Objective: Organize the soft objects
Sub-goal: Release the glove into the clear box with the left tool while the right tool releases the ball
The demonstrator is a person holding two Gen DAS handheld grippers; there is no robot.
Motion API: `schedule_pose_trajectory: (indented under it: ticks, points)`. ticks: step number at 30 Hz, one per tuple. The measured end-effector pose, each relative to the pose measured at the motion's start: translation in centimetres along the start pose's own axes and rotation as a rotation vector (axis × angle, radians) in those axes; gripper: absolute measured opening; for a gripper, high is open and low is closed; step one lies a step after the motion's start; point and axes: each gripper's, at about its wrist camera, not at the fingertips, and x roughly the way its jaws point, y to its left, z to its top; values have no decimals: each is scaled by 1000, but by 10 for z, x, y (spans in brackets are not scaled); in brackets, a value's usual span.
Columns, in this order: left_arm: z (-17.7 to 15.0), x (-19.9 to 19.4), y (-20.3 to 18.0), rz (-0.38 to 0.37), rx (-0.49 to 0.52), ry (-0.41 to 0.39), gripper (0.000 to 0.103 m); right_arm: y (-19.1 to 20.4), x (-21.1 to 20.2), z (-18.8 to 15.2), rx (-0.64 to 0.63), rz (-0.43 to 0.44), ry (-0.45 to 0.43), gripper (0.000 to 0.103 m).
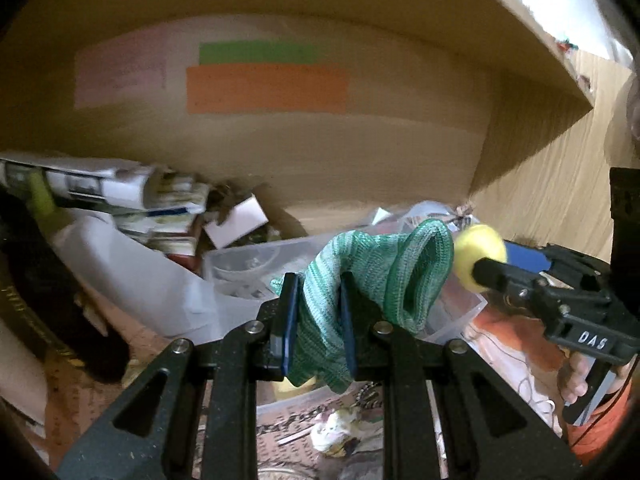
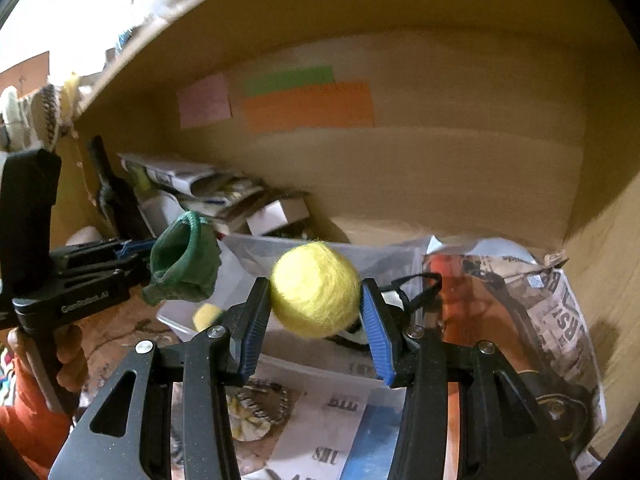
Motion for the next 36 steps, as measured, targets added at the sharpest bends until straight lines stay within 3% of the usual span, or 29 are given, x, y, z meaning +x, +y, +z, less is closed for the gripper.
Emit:
schedule_pose_trajectory:
  ticks: [8,17,23,26,32,36]
  points:
    - [-5,47,-17,-16,48,104,19,-9,35,-8,-3,-12,109,42]
    - [-14,77,-28,8,89,143,19,-12,55,-14,-20,-50,170,42]
    - [-15,76,-26,-6,79,149,35,-7,62,-16,-62,-69,197,43]
    - [-14,65,-26,-8,75,119,48,-5,58,-16,-73,-72,192,45]
    - [-9,36,-25,-26,63,55,55,1,35,-9,-88,-76,134,62]
    - [-6,9,-24,-34,48,-8,65,9,10,-4,-103,-73,71,65]
